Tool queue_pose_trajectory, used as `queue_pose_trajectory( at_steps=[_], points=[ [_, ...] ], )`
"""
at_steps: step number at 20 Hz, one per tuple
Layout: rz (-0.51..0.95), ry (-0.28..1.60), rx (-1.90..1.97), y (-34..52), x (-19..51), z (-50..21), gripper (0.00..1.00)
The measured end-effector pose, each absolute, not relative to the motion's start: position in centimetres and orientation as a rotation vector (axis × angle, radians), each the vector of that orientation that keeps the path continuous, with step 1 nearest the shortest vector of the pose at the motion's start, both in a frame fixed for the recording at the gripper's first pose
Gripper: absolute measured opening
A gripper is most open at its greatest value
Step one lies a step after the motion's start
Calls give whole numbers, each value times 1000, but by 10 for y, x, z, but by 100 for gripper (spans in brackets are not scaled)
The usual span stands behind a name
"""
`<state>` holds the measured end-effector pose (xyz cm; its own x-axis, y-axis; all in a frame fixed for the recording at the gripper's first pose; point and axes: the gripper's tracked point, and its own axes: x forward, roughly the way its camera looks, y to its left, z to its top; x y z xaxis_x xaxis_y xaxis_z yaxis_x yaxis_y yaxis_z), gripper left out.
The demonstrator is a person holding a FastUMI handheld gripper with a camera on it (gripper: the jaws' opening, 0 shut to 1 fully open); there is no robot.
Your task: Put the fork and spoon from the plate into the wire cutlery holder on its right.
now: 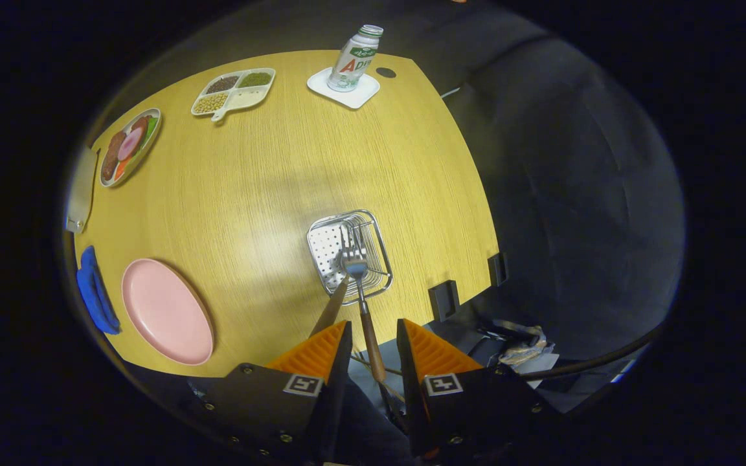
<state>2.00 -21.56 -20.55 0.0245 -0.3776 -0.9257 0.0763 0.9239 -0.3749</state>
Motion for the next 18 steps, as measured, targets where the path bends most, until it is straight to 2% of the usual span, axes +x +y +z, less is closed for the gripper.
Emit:
queue_pose_trajectory(
  at_steps=[2,13,18],
  points=[
    [-359,1491,-240,-214,22,-202,61],
    [-380,1375,-219,-204,36,-185,61],
    [-395,1065,-193,-186,72,-148,61]
  ],
)
